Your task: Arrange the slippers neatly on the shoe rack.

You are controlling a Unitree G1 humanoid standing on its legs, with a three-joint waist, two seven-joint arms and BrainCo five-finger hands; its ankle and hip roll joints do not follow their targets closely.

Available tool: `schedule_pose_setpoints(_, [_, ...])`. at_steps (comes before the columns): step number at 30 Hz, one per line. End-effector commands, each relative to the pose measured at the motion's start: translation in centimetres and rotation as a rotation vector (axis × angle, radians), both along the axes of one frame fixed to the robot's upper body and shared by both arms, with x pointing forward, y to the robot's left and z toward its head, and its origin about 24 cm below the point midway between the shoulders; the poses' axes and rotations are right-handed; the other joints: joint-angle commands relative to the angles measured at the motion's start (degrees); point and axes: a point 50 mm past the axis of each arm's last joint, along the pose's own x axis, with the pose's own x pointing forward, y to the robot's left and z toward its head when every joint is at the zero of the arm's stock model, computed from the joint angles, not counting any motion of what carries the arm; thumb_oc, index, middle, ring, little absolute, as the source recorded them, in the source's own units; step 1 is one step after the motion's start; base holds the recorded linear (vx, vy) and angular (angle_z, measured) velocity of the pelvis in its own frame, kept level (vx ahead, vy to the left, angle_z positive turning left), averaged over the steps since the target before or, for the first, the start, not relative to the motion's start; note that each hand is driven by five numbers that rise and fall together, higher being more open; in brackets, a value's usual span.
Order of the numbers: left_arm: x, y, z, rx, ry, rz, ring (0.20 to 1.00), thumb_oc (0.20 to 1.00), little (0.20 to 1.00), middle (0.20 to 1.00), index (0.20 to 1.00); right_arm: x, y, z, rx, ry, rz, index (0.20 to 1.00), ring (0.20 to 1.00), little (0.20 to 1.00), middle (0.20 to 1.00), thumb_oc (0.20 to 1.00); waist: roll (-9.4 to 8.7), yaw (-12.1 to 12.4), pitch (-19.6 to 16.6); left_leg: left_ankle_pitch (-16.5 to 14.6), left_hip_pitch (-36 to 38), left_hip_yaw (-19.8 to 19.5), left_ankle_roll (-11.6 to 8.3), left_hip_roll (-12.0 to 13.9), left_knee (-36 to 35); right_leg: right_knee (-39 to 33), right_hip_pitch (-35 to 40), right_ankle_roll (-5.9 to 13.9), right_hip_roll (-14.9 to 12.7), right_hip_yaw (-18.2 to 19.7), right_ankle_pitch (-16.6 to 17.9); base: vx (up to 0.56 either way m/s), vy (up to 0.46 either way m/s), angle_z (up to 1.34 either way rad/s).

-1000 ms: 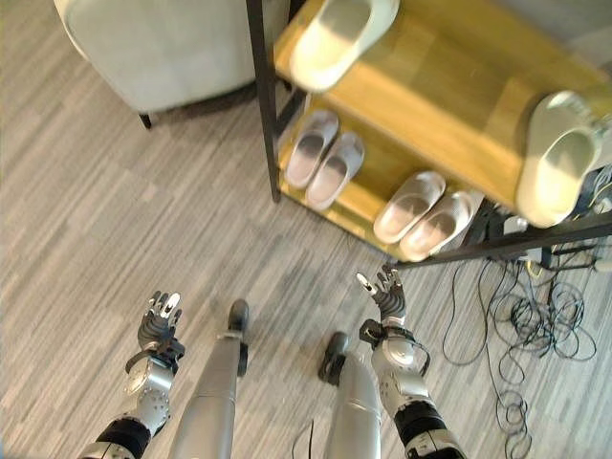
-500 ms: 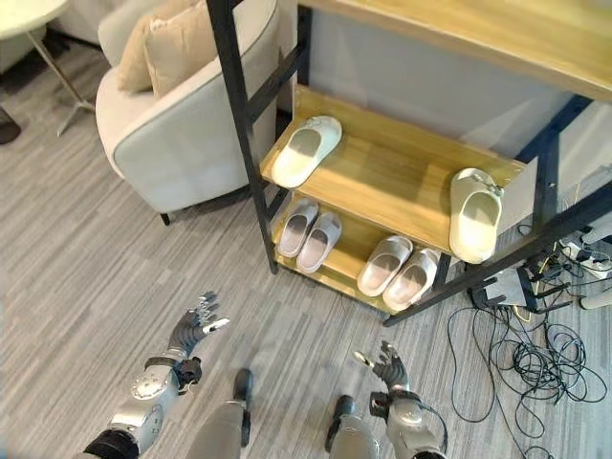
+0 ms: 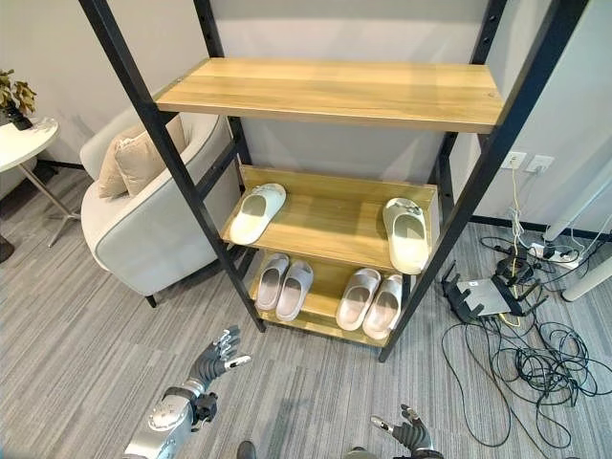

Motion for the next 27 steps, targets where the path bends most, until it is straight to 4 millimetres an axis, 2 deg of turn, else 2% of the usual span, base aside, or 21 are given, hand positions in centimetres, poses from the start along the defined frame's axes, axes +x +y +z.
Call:
schedule_pose_setpoints(1, [2.2,1.2,1.9,0.053,-0.110,0.003,1.000,1.000,1.000,1.000,1.000,1.0,-1.2,0.9,-0.063,-0.057,0.022,1.000,1.000,1.000,1.000,1.000,-1.52,0.77,2.30,7.73,-1.53,-5.53,-4.52,2.26,-0.98,-1.44,5.39,3.62,-1.79,2.51,0.61,-0.06,-0.138,0.00])
schedule_pose_setpoints(5, [1.5,1.0,1.3,0.046,-0.077,0.022,1.000,1.000,1.000,1.000,1.000,0.5,-1.3,0.8,-0.080,-0.039,0.036,1.000,1.000,1.000,1.000,1.000,-1.50,0.93,3.24,9.09,-2.09,-6.15,-4.44,3.19,1.08,-3.81,8.04,2.21,-0.28,2.14,0.06,-0.07,-0.148,0.06])
schedule_pose_setpoints(6, [1.2,1.0,0.9,0.050,-0.059,0.028,1.000,1.000,1.000,1.000,1.000,0.1,-1.3,0.6,-0.084,-0.024,0.040,1.000,1.000,1.000,1.000,1.000,-1.59,1.13,3.84,9.65,-3.08,-6.93,-4.28,3.10,3.56,-4.78,9.07,1.65,0.17,1.98,-0.17,-0.03,-0.057,0.07])
schedule_pose_setpoints(9, [0.3,0.9,0.0,0.043,-0.010,0.060,1.000,1.000,1.000,1.000,1.000,-0.6,-1.2,0.2,-0.093,0.017,0.055,1.000,1.000,1.000,1.000,1.000,-2.13,1.55,4.78,9.00,-4.94,-7.04,-3.76,2.39,6.54,-6.03,11.01,1.37,-0.05,1.19,-0.60,0.02,-0.042,0.16])
schedule_pose_setpoints(11, [0.1,0.9,-0.3,0.042,0.008,0.074,1.000,1.000,1.000,1.000,1.000,-0.7,-1.3,0.1,-0.100,0.030,0.051,1.000,1.000,1.000,1.000,1.000,-2.12,1.82,5.29,9.99,-6.58,-7.00,-3.93,2.44,5.35,-6.30,11.37,1.66,-0.32,0.87,-0.98,0.07,0.060,0.12])
schedule_pose_setpoints(12, [0.0,0.8,-0.7,0.050,0.032,0.092,1.000,1.000,1.000,1.000,1.000,-0.8,-1.2,-0.1,-0.107,0.049,0.041,1.000,1.000,1.000,1.000,1.000,-2.74,2.59,5.26,11.41,-9.94,-5.50,-3.99,2.49,1.53,-6.75,11.82,2.05,-0.88,1.13,-1.15,0.13,0.067,0.16])
schedule_pose_setpoints(14, [-0.3,1.0,-1.2,0.079,0.063,0.103,1.000,1.000,1.000,1.000,1.000,-0.7,-1.0,-0.3,-0.109,0.062,0.036,1.000,1.000,1.000,1.000,1.000,-3.63,3.31,5.41,11.24,-12.32,-2.86,-3.79,2.61,-1.69,-7.65,12.67,2.52,-1.36,1.30,-1.03,0.17,0.090,0.21])
schedule_pose_setpoints(16, [-0.9,1.3,-1.8,0.094,0.097,0.130,1.000,1.000,1.000,1.000,1.000,-0.6,-0.6,-0.4,-0.102,0.066,0.048,1.000,1.000,1.000,1.000,1.000,-3.41,3.52,4.63,10.46,-11.51,-4.14,-3.85,2.82,-3.44,-8.28,13.48,3.45,-1.33,2.92,-1.03,0.26,0.172,0.08])
schedule_pose_setpoints(17, [-1.7,1.5,-2.6,0.123,0.149,0.147,1.000,1.000,1.000,1.000,1.000,-0.6,-0.3,-0.6,-0.102,0.077,0.049,1.000,1.000,1.000,1.000,1.000,-3.44,3.57,3.74,10.69,-11.29,-5.42,-4.42,2.55,-3.04,-9.39,14.39,4.59,-2.53,3.99,-0.21,0.25,0.174,-0.37])
schedule_pose_setpoints(18, [-1.7,1.5,-2.6,0.123,0.148,0.147,1.000,1.000,1.000,1.000,1.000,-0.6,-0.3,-0.6,-0.102,0.077,0.049,1.000,1.000,1.000,1.000,1.000,-3.49,3.57,3.79,10.67,-11.24,-5.39,-4.41,2.51,-3.04,-9.45,14.46,4.60,-2.57,3.99,-0.20,0.26,0.224,-0.59])
schedule_pose_setpoints(22, [-2.5,3.1,-3.2,0.198,0.204,0.182,1.000,1.000,1.000,1.000,1.000,-0.1,0.8,-0.9,-0.070,0.082,0.052,1.000,1.000,1.000,1.000,1.000,-5.56,4.47,2.55,7.24,-10.55,-4.15,-2.56,0.55,-0.25,-9.48,13.59,6.72,-6.74,6.46,2.73,0.20,0.192,-0.48])
schedule_pose_setpoints(24, [-2.1,3.9,-3.1,0.236,0.200,0.182,1.000,1.000,1.000,1.000,1.000,0.4,1.4,-0.9,-0.056,0.074,0.058,1.000,1.000,1.000,1.000,1.000,-6.41,4.61,2.31,5.09,-10.28,-2.64,-1.18,-0.58,1.59,-7.55,12.11,7.58,-8.34,6.86,4.18,0.13,0.165,-0.22])
schedule_pose_setpoints(25, [-2.1,3.9,-3.1,0.236,0.199,0.182,1.000,1.000,1.000,1.000,1.000,0.4,1.4,-0.9,-0.055,0.074,0.058,1.000,1.000,1.000,1.000,1.000,-6.47,4.65,2.29,5.02,-10.31,-2.57,-1.15,-0.62,1.66,-7.50,12.05,7.61,-8.41,6.93,4.15,0.18,0.285,0.00])
schedule_pose_setpoints(26, [-1.0,4.5,-2.4,0.282,0.160,0.161,1.000,1.000,1.000,1.000,1.000,0.8,1.4,-0.9,-0.037,0.058,0.020,1.000,1.000,1.000,1.000,1.000,-6.88,4.25,2.47,2.54,-10.37,-1.51,0.99,-3.16,4.04,0.59,8.14,8.59,-10.58,7.91,9.99,0.16,0.287,-0.17])
schedule_pose_setpoints(27, [-0.6,4.4,-2.1,0.301,0.140,0.141,1.000,1.000,1.000,1.000,1.000,0.9,1.3,-0.8,-0.038,0.053,0.010,1.000,1.000,1.000,1.000,1.000,-6.78,3.82,2.75,1.81,-10.15,-1.11,1.82,-4.00,4.66,4.04,6.40,8.59,-11.50,8.16,14.09,0.20,0.370,-0.05])
